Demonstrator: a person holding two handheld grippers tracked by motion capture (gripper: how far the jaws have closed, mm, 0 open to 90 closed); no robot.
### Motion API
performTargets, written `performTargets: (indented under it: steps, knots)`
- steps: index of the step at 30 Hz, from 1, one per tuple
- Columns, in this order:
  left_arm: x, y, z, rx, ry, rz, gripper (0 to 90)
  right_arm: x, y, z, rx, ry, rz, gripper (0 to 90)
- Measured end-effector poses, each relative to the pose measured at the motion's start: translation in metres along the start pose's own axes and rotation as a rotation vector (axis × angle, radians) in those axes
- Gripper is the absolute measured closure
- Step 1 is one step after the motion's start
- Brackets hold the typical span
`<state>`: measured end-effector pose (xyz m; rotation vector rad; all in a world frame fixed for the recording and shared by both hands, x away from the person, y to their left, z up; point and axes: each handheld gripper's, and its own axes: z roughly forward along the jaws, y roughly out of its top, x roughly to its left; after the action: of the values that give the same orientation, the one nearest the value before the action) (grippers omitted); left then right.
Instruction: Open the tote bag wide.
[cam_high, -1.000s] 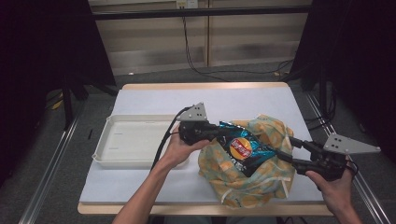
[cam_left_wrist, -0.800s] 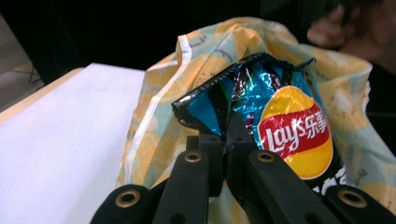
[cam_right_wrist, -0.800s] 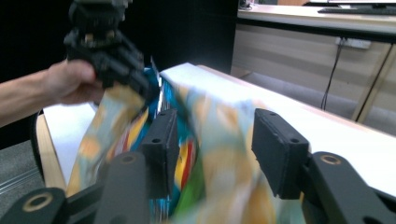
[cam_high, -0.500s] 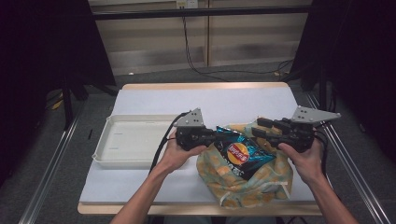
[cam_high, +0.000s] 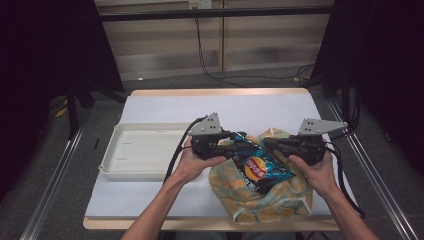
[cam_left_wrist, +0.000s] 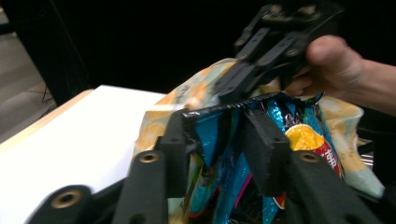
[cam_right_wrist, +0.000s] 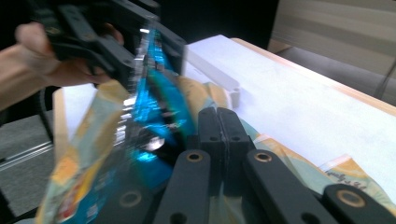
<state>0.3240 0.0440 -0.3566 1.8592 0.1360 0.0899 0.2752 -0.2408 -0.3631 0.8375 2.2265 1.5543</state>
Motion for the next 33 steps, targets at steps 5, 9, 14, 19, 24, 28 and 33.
performTargets:
  steps: [5,9,14,19,24,28,33]
  knots:
    - [-0.002,-0.003,0.001,0.024,-0.03,0.008,69.2,-0.005,-0.004,0.002,0.017,-0.048,0.018,90.0]
    - [0.0,-0.008,0.005,0.054,-0.043,0.01,68.2,-0.005,-0.005,0.003,0.021,-0.056,0.017,90.0]
    - [0.002,-0.012,0.006,0.052,-0.05,-0.032,87.8,-0.006,-0.007,0.002,0.001,-0.031,0.016,87.3]
    - [0.001,-0.007,0.002,0.031,-0.056,-0.056,89.8,-0.006,-0.007,-0.002,-0.012,-0.031,0.012,73.8]
    - [0.001,-0.001,-0.003,0.01,-0.056,-0.064,89.9,-0.007,-0.006,-0.005,-0.025,-0.038,0.016,62.6]
    - [0.004,0.0,-0.006,-0.008,-0.05,-0.086,89.9,-0.008,-0.004,-0.012,-0.045,-0.056,0.015,58.6]
    - [0.004,0.003,-0.007,-0.019,-0.049,-0.095,89.8,-0.008,0.0,-0.024,-0.071,-0.092,0.005,52.4]
